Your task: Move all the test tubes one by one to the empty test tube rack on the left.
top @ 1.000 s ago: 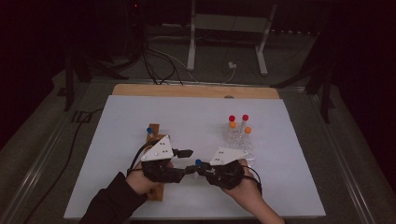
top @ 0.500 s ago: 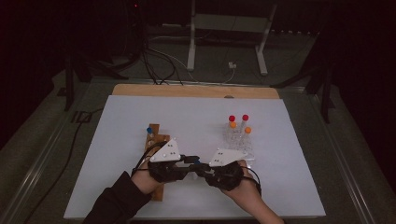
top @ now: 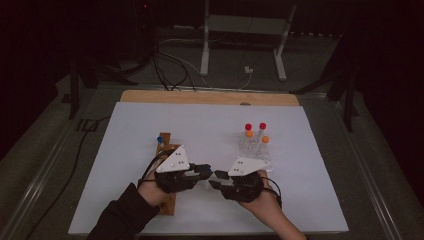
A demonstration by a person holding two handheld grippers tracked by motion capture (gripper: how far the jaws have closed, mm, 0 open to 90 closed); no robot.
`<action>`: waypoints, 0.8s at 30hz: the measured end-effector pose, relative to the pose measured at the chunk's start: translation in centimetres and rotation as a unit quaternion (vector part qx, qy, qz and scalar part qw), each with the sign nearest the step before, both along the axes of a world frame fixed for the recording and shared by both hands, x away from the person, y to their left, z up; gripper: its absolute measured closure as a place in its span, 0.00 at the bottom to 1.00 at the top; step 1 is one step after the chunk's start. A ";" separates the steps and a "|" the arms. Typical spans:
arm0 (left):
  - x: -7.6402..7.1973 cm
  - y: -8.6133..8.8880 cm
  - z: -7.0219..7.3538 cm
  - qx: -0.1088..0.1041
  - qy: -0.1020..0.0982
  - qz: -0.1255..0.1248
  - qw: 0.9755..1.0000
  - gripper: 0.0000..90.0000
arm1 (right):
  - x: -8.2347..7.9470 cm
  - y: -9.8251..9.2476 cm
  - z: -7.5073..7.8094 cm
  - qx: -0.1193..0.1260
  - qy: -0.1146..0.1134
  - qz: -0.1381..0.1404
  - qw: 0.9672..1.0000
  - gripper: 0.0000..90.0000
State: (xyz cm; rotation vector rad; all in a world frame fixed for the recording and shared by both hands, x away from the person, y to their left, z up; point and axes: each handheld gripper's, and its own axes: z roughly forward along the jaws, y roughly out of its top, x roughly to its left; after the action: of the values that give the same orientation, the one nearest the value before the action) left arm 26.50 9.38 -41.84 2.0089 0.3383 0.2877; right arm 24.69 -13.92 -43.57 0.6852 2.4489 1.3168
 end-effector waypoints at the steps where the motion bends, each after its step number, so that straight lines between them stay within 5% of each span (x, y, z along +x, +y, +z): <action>1: 0.1 0.3 0.1 -0.002 -0.001 0.004 1.000 0.86 | 0.0 -0.2 0.1 0.003 -0.002 -0.005 1.000 0.65; 16: 1.1 3.8 2.0 -0.028 -0.017 0.069 0.997 0.86 | 0.6 -2.1 1.2 0.033 -0.018 -0.068 0.997 0.08; 24: 1.9 6.5 3.0 -0.038 -0.030 0.125 0.991 0.86 | 0.8 -2.4 1.1 0.046 -0.006 -0.066 0.997 0.00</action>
State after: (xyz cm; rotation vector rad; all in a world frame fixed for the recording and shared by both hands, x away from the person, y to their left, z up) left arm 28.43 15.89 -38.85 1.8801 0.5562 0.4856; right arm 25.53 -16.32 -42.46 0.8438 2.3010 1.3841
